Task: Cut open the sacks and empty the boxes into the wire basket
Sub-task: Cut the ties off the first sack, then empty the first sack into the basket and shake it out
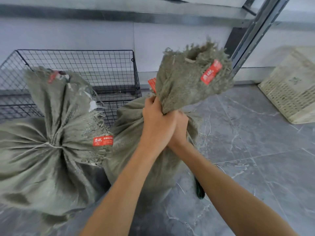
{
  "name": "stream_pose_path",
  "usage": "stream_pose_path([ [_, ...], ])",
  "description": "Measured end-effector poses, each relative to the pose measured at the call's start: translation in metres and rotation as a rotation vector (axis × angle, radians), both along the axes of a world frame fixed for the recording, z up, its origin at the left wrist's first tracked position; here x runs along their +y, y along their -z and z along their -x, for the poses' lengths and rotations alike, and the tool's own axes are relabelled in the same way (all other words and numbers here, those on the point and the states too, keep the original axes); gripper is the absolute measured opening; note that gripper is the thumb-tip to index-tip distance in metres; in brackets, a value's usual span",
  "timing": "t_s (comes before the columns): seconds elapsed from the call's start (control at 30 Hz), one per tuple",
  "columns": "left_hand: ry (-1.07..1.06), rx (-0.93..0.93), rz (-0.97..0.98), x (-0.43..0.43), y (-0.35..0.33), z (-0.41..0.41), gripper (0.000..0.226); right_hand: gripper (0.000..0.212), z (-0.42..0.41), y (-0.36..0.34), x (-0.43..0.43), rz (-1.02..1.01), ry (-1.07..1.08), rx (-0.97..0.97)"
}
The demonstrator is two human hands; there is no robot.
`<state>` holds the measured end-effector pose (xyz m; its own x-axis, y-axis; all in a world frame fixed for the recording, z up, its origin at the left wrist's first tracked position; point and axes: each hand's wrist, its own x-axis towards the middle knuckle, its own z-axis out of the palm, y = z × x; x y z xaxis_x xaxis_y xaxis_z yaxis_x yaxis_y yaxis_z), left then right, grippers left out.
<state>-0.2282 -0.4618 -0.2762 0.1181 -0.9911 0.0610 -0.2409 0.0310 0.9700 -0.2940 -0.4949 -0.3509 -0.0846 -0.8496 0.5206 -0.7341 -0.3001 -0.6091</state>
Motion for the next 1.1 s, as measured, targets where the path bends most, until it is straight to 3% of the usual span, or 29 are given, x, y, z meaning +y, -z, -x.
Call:
stream_pose_path([
  [0.1,-0.041,0.078,-0.019,-0.006,-0.001,-0.005,0.010,0.021,-0.002,-0.005,-0.009,-0.034,0.032,0.167],
  [0.2,0.025,0.098,0.012,-0.013,-0.001,-0.017,0.032,0.030,0.009,-0.008,-0.014,0.062,0.045,0.153],
  [0.27,0.105,0.206,0.027,-0.010,-0.005,-0.023,0.026,0.027,0.017,-0.017,-0.019,0.102,0.055,0.130],
  [0.33,0.134,0.269,0.008,-0.004,-0.008,-0.025,0.023,0.037,0.026,-0.029,-0.025,0.066,0.081,0.127],
  [0.53,-0.109,0.349,-0.301,0.000,-0.014,-0.025,0.023,0.039,0.048,-0.078,-0.029,-0.194,0.168,0.158],
  [0.6,-0.136,0.289,-0.353,0.006,-0.027,-0.027,0.027,0.048,0.052,-0.105,-0.029,-0.294,0.224,0.176],
  [0.77,-0.218,0.172,-0.429,0.018,-0.078,-0.036,0.024,0.040,0.060,-0.196,-0.025,-0.430,0.318,0.164],
  [0.9,-0.281,0.069,-0.470,0.027,-0.139,-0.045,0.028,0.037,0.064,-0.278,-0.020,-0.448,0.383,0.132],
  [1.1,-0.253,0.044,-0.697,0.054,-0.212,-0.067,0.021,0.033,0.066,-0.411,-0.007,-0.437,0.491,-0.016],
])
